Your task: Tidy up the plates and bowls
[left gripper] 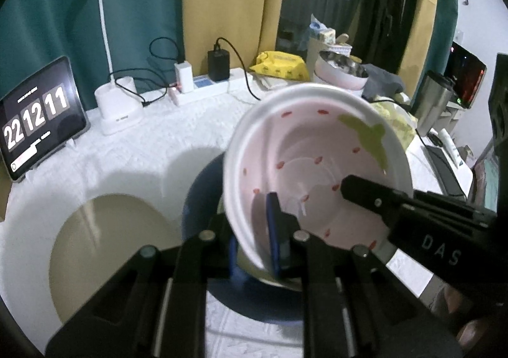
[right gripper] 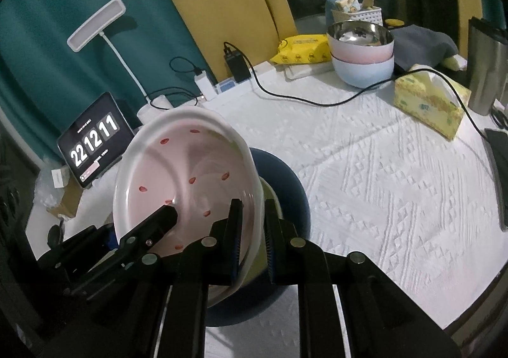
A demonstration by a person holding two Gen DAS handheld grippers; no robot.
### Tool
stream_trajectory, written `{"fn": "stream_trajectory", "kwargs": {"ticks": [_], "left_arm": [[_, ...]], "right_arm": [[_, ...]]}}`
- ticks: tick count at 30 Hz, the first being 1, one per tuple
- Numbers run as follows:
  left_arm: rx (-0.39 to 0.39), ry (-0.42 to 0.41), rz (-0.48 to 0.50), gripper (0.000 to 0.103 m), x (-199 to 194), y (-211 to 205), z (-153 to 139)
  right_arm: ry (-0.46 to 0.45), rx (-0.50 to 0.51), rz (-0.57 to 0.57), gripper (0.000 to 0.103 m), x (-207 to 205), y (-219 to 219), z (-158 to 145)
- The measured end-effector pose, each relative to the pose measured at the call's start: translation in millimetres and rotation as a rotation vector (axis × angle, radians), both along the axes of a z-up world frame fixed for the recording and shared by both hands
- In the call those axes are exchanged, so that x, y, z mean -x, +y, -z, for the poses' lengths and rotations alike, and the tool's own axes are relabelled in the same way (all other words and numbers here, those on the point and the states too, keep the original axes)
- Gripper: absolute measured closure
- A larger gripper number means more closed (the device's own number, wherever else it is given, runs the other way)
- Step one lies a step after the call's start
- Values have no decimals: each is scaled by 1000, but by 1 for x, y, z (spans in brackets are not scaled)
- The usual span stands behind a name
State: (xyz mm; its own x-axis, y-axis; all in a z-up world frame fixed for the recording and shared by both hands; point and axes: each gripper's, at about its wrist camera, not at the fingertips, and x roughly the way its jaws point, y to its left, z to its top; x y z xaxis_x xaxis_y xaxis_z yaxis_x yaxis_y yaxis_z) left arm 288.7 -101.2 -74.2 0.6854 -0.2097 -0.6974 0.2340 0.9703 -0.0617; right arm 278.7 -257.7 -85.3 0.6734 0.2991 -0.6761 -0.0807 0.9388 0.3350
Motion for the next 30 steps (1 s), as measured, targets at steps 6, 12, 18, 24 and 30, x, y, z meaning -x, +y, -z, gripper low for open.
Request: {"fn": "stream_trajectory", "kwargs": {"ticks": [6, 12, 18, 24, 30], "left_arm": [[-9, 19, -4, 87, 0, -3, 9], [-6, 39, 0, 86, -1, -5, 16], [-7, 53, 4, 84, -2, -5, 20], [-10, 53, -29, 82, -4, 1, 23], [-9, 44, -25, 82, -3, 1, 23]], "right_arm": [[18, -7, -6, 88, -1, -4, 9], [22, -2, -7, 88, -3, -5, 12], [10, 57, -13, 88, -2, 1, 13], [-24, 171, -7, 88, 0, 12, 14], [-41, 249, -4, 87, 0, 19, 14]]}}
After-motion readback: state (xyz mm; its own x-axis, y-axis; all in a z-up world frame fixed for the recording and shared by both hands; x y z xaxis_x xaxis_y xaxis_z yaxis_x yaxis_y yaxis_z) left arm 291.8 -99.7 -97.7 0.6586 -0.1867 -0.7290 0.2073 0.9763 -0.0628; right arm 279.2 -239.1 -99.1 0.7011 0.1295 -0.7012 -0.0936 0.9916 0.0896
